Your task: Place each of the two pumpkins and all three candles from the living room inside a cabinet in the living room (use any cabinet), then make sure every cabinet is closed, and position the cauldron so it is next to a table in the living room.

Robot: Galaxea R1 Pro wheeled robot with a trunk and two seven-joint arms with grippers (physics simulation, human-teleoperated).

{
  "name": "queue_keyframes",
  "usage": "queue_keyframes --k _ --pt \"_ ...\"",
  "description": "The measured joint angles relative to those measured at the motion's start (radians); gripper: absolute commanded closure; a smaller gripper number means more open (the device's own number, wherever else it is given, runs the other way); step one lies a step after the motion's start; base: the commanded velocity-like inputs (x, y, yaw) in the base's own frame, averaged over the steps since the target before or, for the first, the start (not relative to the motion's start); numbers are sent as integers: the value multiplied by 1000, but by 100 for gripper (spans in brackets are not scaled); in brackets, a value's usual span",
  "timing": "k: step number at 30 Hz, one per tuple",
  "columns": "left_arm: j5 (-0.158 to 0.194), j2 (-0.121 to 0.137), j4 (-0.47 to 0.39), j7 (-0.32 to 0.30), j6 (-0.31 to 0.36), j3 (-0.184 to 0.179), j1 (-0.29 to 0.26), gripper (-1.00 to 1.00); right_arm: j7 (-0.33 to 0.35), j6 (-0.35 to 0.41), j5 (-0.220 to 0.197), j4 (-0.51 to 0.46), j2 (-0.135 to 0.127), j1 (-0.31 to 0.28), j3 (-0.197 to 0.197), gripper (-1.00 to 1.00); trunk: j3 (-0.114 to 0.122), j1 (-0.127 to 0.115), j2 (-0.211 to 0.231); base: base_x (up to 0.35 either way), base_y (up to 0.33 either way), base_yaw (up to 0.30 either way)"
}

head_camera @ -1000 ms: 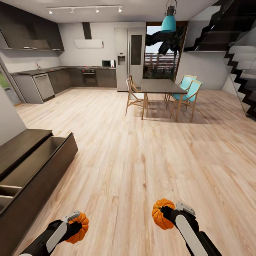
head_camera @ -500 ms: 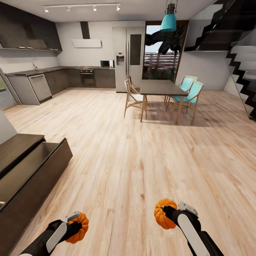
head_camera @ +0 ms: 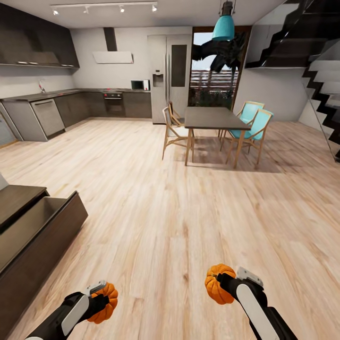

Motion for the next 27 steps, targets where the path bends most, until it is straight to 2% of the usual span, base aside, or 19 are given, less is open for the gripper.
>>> queue_keyframes --k 27 --pt "1 -2 0 0 -2 -2 0 100 1 0 0 5 2 0 -8 100 0 0 0 331 -128 0"
